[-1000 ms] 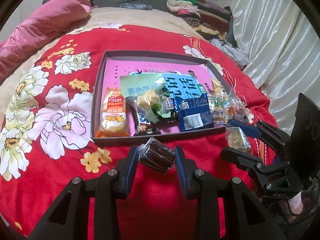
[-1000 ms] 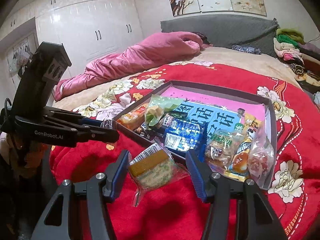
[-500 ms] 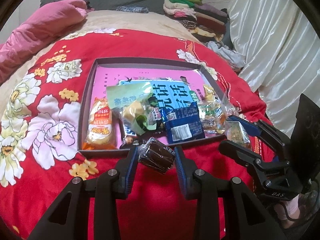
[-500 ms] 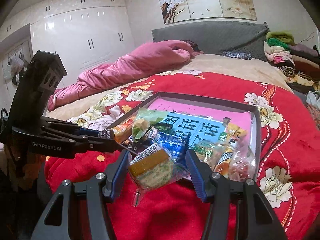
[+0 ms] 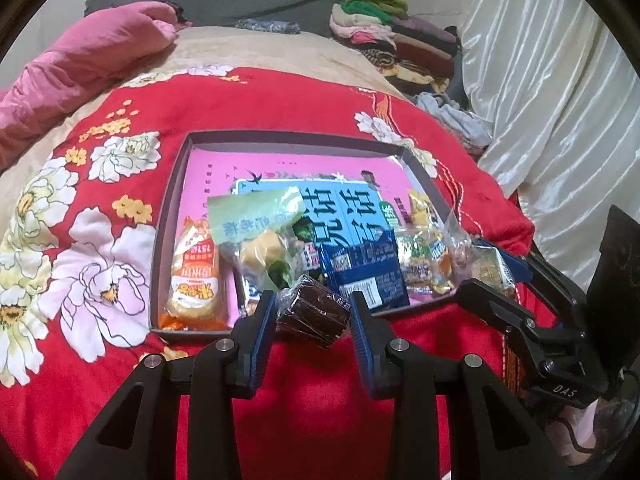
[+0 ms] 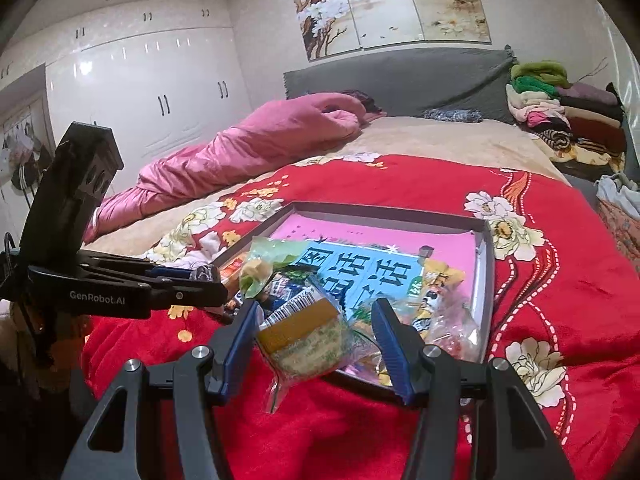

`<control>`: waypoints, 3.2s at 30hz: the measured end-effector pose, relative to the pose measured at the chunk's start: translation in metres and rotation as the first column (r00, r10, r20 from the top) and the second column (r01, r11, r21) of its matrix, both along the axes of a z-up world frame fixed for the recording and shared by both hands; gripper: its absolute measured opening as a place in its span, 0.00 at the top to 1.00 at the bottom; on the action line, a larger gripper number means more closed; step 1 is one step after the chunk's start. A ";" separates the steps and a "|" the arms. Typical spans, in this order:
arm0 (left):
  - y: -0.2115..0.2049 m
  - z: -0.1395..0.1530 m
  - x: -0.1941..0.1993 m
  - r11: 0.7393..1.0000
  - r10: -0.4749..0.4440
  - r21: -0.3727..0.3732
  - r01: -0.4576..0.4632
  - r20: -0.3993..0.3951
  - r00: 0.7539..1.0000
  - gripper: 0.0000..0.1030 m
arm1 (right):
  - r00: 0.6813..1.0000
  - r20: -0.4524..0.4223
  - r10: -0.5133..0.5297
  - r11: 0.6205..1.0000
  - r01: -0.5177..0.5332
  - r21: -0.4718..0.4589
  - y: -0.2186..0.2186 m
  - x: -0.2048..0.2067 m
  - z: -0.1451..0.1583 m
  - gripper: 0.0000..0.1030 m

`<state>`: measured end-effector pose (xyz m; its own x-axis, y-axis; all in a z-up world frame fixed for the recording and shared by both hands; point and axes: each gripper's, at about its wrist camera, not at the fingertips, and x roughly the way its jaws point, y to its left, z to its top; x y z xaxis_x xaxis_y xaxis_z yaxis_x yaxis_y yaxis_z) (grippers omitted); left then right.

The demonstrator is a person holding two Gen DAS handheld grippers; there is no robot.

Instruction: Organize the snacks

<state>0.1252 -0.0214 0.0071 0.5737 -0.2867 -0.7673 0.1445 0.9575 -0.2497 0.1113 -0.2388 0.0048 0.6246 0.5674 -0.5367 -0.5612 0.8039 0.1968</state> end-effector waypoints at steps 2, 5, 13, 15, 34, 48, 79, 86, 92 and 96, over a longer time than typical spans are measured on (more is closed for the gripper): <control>0.000 0.001 0.003 1.000 0.005 -0.003 -0.005 0.004 1.000 0.64 | 1.000 -0.009 -0.008 1.000 0.008 0.005 -0.002 0.002 -0.001 0.44; -0.002 0.001 0.008 1.000 0.010 -0.004 -0.010 0.011 1.000 0.64 | 1.000 -0.016 -0.024 1.000 0.024 -0.001 -0.003 0.005 -0.003 0.44; -0.009 -0.017 0.021 0.999 0.015 0.031 -0.014 -0.005 1.000 0.64 | 0.999 -0.002 -0.043 0.998 0.043 -0.035 0.002 0.017 -0.006 0.44; -0.010 -0.021 0.023 0.999 0.014 0.043 -0.013 -0.012 1.000 0.64 | 0.999 -0.002 -0.038 0.998 0.037 -0.045 0.006 0.021 -0.008 0.44; -0.013 -0.034 0.033 0.995 0.029 0.093 -0.027 -0.026 0.999 0.63 | 0.999 -0.020 -0.041 0.994 0.039 -0.100 0.022 0.047 -0.026 0.43; -0.012 -0.039 0.032 0.995 0.036 0.096 -0.033 -0.038 0.999 0.63 | 1.000 0.003 -0.002 0.991 0.003 -0.137 0.034 0.043 -0.028 0.42; -0.005 -0.026 0.024 0.996 0.045 0.076 -0.044 -0.011 0.999 0.38 | 0.998 0.045 -0.042 0.995 0.046 -0.092 0.022 0.033 -0.013 0.26; -0.002 -0.013 0.017 0.996 0.053 0.070 -0.055 0.022 0.998 0.26 | 0.986 0.122 -0.114 0.990 0.123 -0.067 0.012 0.016 0.007 0.12; 0.001 -0.008 0.001 0.997 0.060 0.051 -0.061 0.021 0.998 0.25 | 0.979 0.088 -0.183 0.980 0.189 -0.065 0.005 0.004 0.012 0.08; 0.002 -0.008 -0.012 0.996 0.065 0.057 -0.065 0.012 0.998 0.24 | 0.973 0.029 -0.230 0.972 0.231 -0.047 0.000 -0.004 0.011 0.04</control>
